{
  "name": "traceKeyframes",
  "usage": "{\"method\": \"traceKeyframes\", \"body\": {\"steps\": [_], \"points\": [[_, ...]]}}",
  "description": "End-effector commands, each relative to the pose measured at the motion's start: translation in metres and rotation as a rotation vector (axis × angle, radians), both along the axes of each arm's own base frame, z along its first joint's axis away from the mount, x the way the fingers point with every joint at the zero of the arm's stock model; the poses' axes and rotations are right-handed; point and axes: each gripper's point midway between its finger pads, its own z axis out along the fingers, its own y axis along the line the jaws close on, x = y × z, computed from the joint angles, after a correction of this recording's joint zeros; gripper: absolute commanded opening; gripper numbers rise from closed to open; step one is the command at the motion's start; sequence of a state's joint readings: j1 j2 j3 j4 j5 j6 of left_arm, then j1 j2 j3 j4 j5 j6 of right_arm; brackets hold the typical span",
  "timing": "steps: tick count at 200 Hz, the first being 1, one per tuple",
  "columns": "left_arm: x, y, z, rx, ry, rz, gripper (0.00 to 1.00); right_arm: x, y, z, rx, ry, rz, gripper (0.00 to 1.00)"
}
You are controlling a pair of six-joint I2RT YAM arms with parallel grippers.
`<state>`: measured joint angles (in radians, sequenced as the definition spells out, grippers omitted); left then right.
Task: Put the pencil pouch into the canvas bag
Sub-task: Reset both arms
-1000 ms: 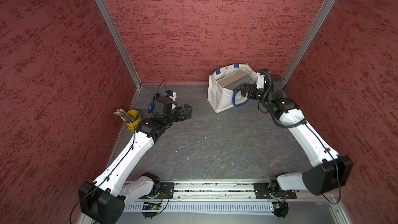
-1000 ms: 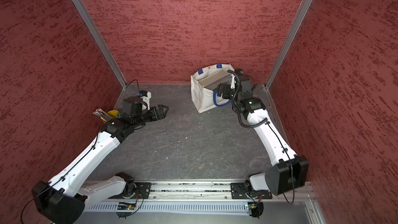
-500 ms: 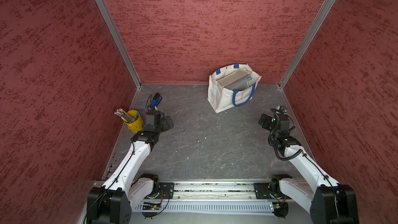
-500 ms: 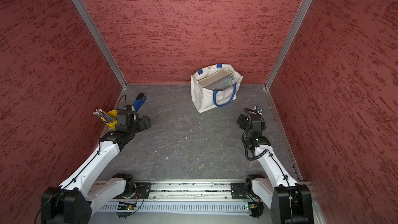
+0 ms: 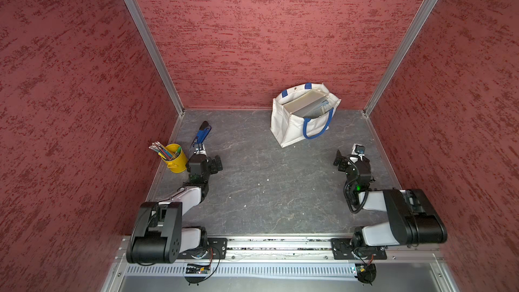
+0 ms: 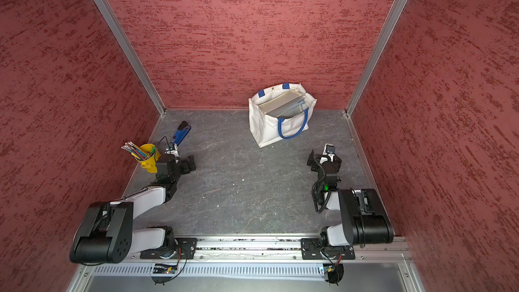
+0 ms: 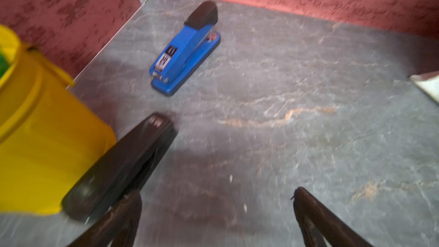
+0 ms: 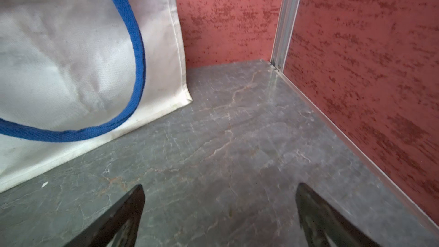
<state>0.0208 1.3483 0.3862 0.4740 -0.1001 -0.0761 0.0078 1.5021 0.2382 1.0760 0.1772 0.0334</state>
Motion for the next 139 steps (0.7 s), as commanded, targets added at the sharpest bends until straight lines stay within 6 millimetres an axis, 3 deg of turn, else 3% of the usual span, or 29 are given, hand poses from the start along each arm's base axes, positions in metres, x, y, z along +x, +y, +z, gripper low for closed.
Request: {"method": "traceKeyframes", "body": {"steps": [1, 6, 37, 139], "points": [[0.036, -0.01, 0.033, 0.01, -0.186, -0.109, 0.99, 0.003, 0.005, 0.025, -0.039, -0.13, 0.043, 0.99], [0.037, -0.012, 0.025, 0.007, -0.196, -0.126, 0.99, 0.003, 0.002, 0.023, -0.032, -0.121, 0.024, 0.99], [0.035, -0.017, 0.024, 0.023, -0.22, -0.148, 0.99, 0.013, -0.011, 0.019, 0.001, -0.08, -0.034, 0.99], [0.036, -0.018, 0.024, 0.025, -0.212, -0.148, 0.99, 0.014, -0.014, 0.018, 0.016, -0.078, -0.033, 0.99]]}}
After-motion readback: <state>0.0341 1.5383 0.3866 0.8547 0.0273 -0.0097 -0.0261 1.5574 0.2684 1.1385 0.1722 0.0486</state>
